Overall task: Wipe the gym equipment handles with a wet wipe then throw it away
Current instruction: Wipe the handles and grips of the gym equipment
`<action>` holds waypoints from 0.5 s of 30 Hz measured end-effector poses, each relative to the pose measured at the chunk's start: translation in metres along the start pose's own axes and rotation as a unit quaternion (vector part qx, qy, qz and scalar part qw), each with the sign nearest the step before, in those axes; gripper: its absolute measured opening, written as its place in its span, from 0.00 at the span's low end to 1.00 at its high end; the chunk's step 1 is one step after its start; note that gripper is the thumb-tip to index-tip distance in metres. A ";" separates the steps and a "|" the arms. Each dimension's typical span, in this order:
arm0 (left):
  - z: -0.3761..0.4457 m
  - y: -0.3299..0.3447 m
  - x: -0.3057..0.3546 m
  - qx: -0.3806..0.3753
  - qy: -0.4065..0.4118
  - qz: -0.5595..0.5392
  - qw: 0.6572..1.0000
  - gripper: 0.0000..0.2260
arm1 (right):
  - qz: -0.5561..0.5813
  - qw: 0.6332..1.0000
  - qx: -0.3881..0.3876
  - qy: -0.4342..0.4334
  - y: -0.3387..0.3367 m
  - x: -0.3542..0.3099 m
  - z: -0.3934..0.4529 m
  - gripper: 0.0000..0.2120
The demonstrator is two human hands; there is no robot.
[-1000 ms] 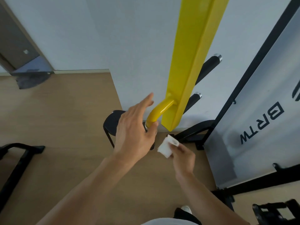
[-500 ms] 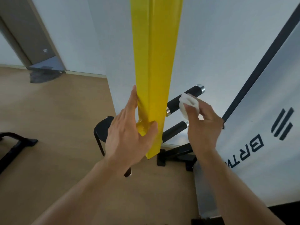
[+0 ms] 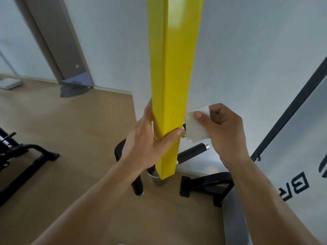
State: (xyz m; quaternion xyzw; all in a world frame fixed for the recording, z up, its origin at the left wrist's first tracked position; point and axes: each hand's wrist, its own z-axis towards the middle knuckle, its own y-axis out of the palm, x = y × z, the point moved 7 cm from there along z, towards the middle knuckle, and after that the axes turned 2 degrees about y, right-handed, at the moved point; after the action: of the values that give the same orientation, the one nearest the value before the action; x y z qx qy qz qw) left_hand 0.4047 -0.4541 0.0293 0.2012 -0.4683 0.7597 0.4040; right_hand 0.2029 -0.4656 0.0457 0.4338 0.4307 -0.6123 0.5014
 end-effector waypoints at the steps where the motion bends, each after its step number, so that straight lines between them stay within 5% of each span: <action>1: 0.002 0.000 -0.001 -0.004 0.002 0.004 1.000 0.42 | 0.007 1.000 0.028 0.001 -0.003 0.001 0.002 0.04; 7: 0.010 -0.002 -0.007 -0.005 0.017 0.012 1.000 0.44 | 0.140 0.969 0.192 0.074 -0.033 0.011 0.011 0.10; 10: 0.013 -0.004 -0.010 0.001 0.020 0.005 1.000 0.45 | 0.354 0.883 0.246 0.187 -0.036 0.035 0.008 0.11; 12: 0.014 -0.004 -0.011 0.006 0.026 -0.004 1.000 0.44 | 0.414 0.846 0.285 0.177 -0.039 0.040 0.006 0.10; 15: 0.014 -0.004 -0.015 0.006 0.033 -0.010 0.999 0.42 | 0.312 0.906 0.282 0.051 -0.040 0.019 0.007 0.10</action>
State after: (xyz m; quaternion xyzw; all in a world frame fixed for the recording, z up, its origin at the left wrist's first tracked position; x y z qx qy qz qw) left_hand 0.4153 -0.4718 0.0283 0.1831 -0.4479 0.7645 0.4259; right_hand 0.1599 -0.4721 0.0332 0.6997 0.1075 -0.4981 0.5007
